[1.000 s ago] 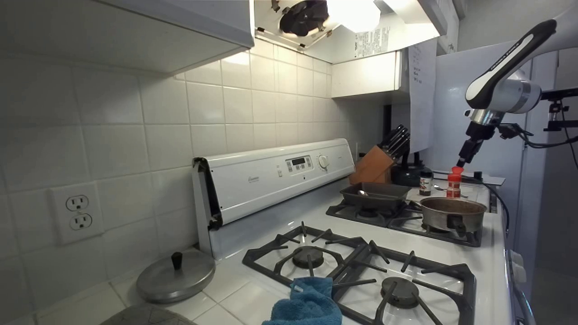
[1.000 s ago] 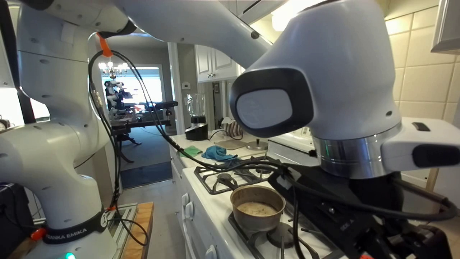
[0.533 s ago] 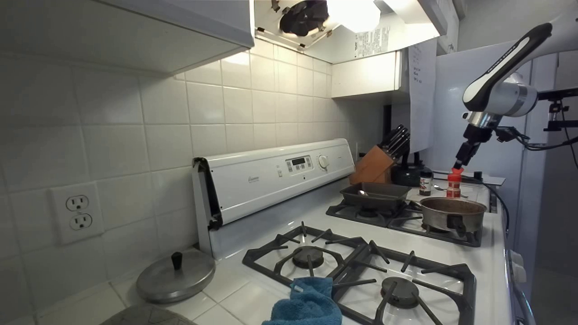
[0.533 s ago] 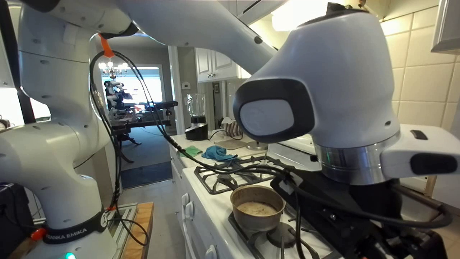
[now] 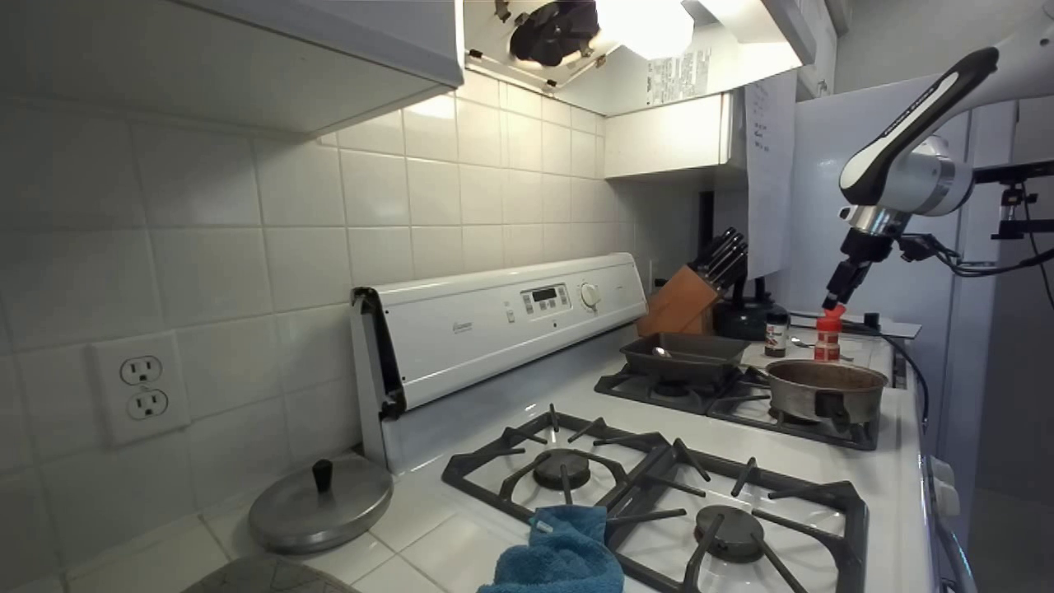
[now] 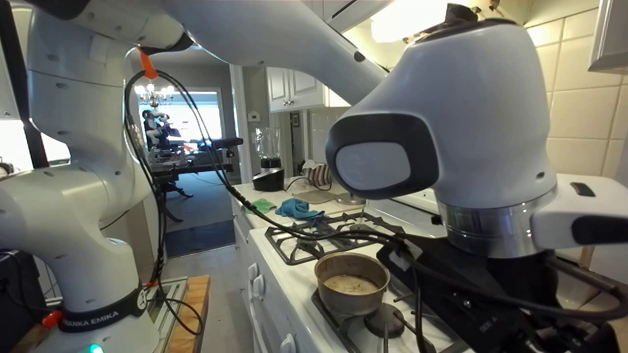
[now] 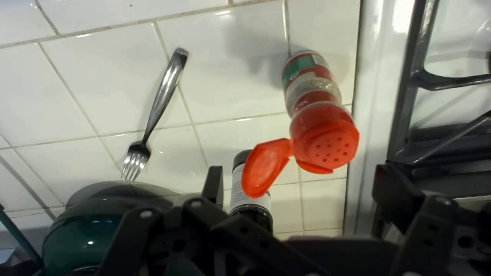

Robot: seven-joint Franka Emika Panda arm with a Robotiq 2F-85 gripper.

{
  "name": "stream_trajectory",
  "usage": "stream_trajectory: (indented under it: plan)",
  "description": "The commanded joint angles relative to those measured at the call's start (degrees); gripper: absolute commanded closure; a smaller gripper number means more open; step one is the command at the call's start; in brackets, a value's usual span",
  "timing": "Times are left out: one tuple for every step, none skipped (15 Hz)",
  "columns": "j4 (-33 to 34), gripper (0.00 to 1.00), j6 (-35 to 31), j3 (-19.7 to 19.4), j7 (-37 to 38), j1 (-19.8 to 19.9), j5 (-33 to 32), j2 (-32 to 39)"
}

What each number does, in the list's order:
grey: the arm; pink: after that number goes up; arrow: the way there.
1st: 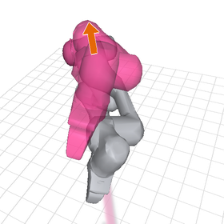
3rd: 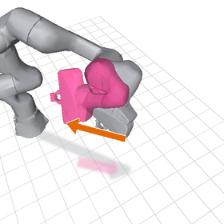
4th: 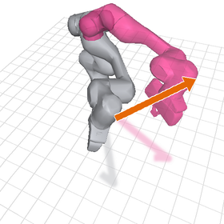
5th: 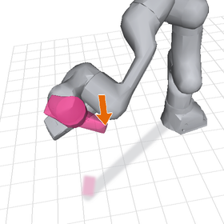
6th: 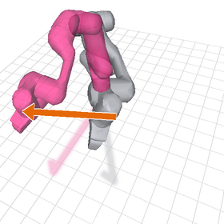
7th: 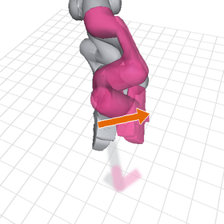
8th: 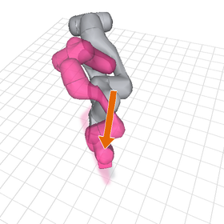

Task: Close the spice shaker

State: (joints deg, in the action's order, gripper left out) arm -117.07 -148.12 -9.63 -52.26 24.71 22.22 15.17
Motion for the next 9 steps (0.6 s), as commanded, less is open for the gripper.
stream_trajectory:
  plan:
    - [2.0, 0.0, 0.2, 1.5, -2.5, 1.4, 2.9, 1.5]
    - [2.2, 0.0, 0.2, 1.7, -2.5, 1.5, 3.0, 1.7]
    - [2.3, 0.0, 0.3, 1.8, -2.6, 1.6, 3.2, 1.8]
    - [2.4, 0.0, 0.4, 2.1, -2.7, 1.7, 3.4, 1.8]
    - [2.6, 0.0, 0.5, 2.2, -2.7, 1.8, 3.7, 1.9]
    - [2.7, 0.0, 0.6, 2.4, -2.8, 1.9, 4.0, 2.0]
    - [2.7, 0.0, 0.7, 2.5, -2.9, 2.0, 4.3, 2.0]
    - [2.7, 0.0, 0.7, 2.7, -3.1, 2.1, 4.8, 2.0]
    - [2.8, 0.0, 0.9, 2.9, -3.3, 2.2, 5.3, 1.9]
